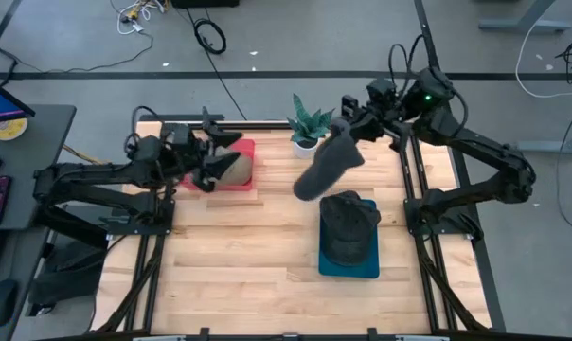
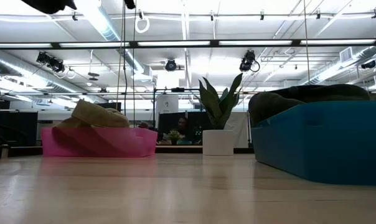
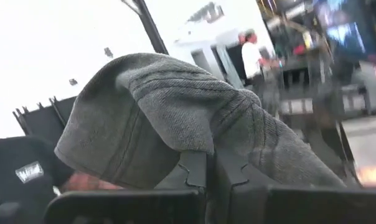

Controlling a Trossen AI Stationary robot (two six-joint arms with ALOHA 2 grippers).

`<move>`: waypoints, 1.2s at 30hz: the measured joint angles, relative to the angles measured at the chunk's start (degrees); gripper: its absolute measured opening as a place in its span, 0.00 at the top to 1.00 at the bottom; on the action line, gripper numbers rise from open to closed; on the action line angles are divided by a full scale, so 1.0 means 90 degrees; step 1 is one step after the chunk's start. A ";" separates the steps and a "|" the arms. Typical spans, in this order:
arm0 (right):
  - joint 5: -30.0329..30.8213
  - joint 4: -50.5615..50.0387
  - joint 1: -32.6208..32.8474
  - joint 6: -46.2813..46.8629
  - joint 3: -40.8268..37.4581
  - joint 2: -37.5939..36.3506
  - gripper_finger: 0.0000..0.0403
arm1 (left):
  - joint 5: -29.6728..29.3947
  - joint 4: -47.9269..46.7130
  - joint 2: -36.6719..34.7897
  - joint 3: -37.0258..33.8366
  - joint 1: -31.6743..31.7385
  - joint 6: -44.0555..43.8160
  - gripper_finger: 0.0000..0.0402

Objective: Pick & Place hat
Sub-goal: Put the black cap into the blue bin

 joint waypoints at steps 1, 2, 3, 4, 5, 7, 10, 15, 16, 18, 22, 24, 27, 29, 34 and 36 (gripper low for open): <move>0.0090 0.0338 0.0011 0.0193 0.0000 0.0073 1.00 | 0.0005 0.0075 0.0123 0.0002 -0.0036 0.0139 0.35; 0.0208 0.0637 0.0012 0.0402 0.0000 0.0129 1.00 | 0.0005 0.0087 0.0249 0.0036 -0.0077 0.0268 0.35; 0.0358 0.0901 0.0009 0.0587 0.0000 0.0180 1.00 | 0.0004 0.0088 0.0347 0.0085 -0.0116 0.0370 0.35; 0.0538 0.1122 0.0010 0.0751 0.0000 0.0218 1.00 | 0.0005 0.0082 0.0430 0.0140 -0.0154 0.0447 0.35; 0.0679 0.1283 0.0009 0.0889 0.0000 0.0251 1.00 | 0.0005 0.0094 0.0528 0.0218 -0.0194 0.0567 0.35; 0.0987 0.1514 0.0009 0.1081 0.0000 0.0304 1.00 | 0.0005 0.0111 0.0716 0.0380 -0.0271 0.0754 0.35; 0.1368 0.1675 0.0009 0.1360 0.0000 0.0343 1.00 | 0.0002 0.0087 0.1017 0.0698 -0.0369 0.1221 0.35; 0.1804 0.1662 0.0093 0.1507 0.0000 0.0393 1.00 | 0.0003 -0.0175 0.1461 0.1324 -0.0473 0.2212 0.35; 0.1837 0.1653 0.0099 0.1509 0.0000 0.0397 1.00 | -0.0003 -0.0308 0.1540 0.1446 -0.0474 0.2373 0.35; 0.1903 0.1685 0.0113 0.1532 0.0000 0.0395 1.00 | -0.0108 -0.0571 0.1655 0.1623 -0.0468 0.2591 0.35; 0.2014 0.1861 0.0191 0.1675 0.0000 0.0392 1.00 | -0.0337 -0.0834 0.1807 0.1837 -0.0462 0.2761 0.35; 0.2085 0.1949 0.0253 0.1699 0.0000 0.0390 1.00 | -0.0361 -0.0818 0.1832 0.1874 -0.0461 0.2773 0.35; 0.2175 0.1926 0.0339 0.1671 0.0000 0.0387 1.00 | -0.0380 -0.0791 0.1864 0.1957 -0.0462 0.2826 0.35; 0.2274 0.1897 0.0377 0.1578 0.0000 0.0387 1.00 | -0.0377 -0.0776 0.1906 0.2056 -0.0471 0.2829 0.35; 0.2399 0.1863 0.0386 0.1555 0.0000 0.0390 1.00 | -0.0380 -0.0804 0.1989 0.2200 -0.0484 0.2828 0.36; 0.2406 0.1839 0.0383 0.1590 0.0000 0.0387 1.00 | -0.0381 -0.0827 0.2005 0.2252 -0.0484 0.2829 0.39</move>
